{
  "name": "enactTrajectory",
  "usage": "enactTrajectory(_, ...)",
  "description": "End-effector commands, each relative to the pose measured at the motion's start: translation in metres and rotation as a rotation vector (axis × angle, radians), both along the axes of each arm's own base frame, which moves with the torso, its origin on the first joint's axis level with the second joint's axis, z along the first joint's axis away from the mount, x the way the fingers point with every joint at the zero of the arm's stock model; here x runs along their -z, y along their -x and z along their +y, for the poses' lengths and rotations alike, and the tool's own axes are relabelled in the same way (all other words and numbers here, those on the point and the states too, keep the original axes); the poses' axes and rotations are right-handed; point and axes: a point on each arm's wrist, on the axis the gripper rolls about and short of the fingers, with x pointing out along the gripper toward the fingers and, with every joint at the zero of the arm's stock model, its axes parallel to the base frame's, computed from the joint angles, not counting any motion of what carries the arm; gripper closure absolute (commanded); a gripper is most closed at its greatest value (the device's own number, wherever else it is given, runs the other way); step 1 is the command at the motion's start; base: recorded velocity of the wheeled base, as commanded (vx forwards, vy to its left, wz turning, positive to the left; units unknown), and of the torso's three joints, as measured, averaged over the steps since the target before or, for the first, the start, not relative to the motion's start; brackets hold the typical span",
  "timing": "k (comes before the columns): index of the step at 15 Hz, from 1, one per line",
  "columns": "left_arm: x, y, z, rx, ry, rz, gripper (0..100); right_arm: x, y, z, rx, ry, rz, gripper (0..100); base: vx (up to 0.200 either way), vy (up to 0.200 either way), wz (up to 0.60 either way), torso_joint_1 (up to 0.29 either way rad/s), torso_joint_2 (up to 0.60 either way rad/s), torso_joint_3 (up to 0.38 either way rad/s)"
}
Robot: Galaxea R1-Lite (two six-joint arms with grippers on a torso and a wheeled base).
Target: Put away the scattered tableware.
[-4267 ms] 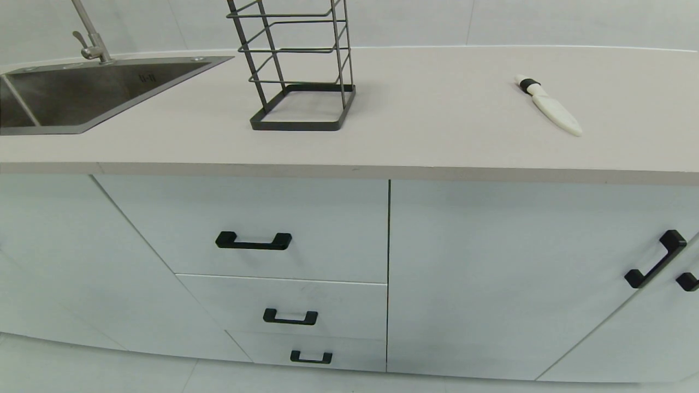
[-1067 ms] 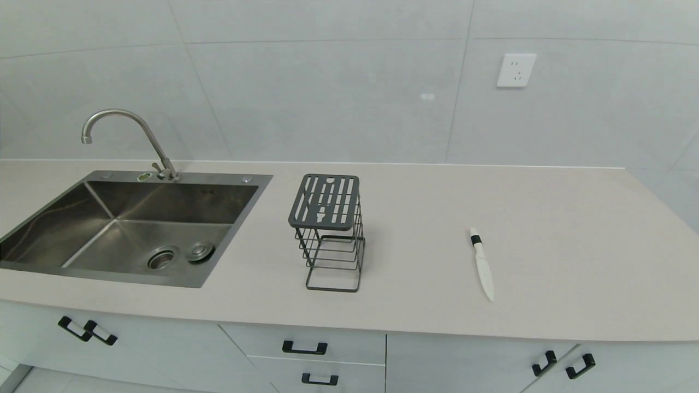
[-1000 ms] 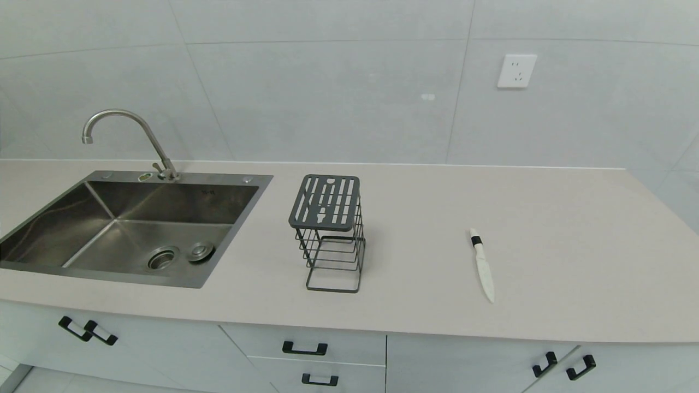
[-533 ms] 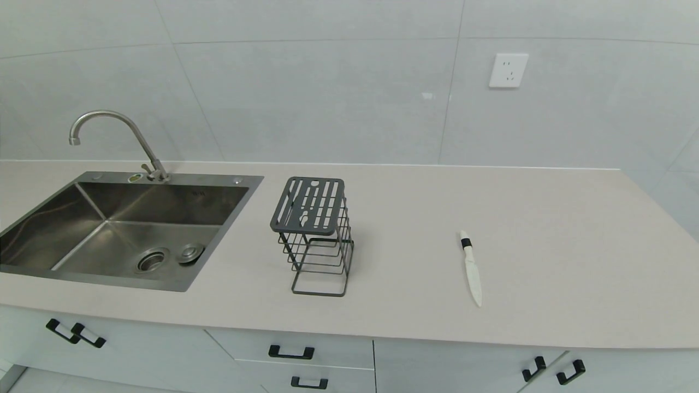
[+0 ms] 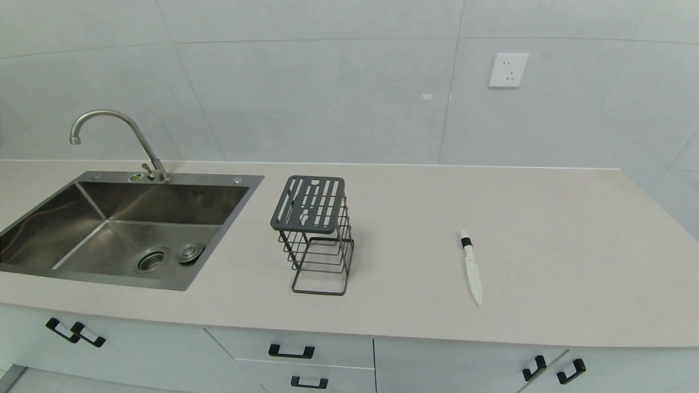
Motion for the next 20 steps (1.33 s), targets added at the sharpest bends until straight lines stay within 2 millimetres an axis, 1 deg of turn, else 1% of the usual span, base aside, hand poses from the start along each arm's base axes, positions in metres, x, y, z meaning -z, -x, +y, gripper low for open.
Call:
enactTrajectory(1, -0.0001, -0.0001, 0.0, -0.001, 0.004, 0.001, 0, 0.0, 0.0, 0.0, 0.001, 0.001, 0.0, 0, 0.2, 0.0, 0.0, -0.163, 0.32, 0.159)
enactTrajectory(4, -0.0001, -0.0001, 0.0, -0.001, 0.018, 0.0, 0, 0.0, 0.0, 0.0, -0.002, 0.001, 0.0, 0, 0.0, 0.0, 0.0, -0.15, 0.3, 0.149)
enactTrajectory(10, -0.0001, -0.0001, 0.0, -0.001, 0.021, 0.0, 0, -0.0002, 0.0, 0.0001, -0.004, 0.002, -0.002, 0, 0.0, 0.0, 0.0, -0.003, 0.02, 0.009)
enactTrajectory(13, -0.0002, -0.0001, 0.0, -0.001, 0.018, -0.001, 0, -0.0002, 0.0, 0.0001, -0.004, 0.002, -0.002, 0, 0.2, 0.0, 0.0, 0.007, 0.01, 0.001)
enactTrajectory(19, -0.0005, 0.0, 0.0, -0.001, 0.023, -0.001, 0, -0.0006, 0.0, 0.0007, -0.031, 0.004, -0.006, 0, 0.0, 0.0, 0.0, 0.0, 0.0, 0.0)
enactTrajectory(20, -0.0005, 0.0, 0.0, 0.001, 0.02, -0.001, 0, -0.0037, -0.0001, 0.0008, -0.036, 0.0, -0.034, 0, 0.0, 0.0, 0.0, 0.0, 0.0, 0.0)
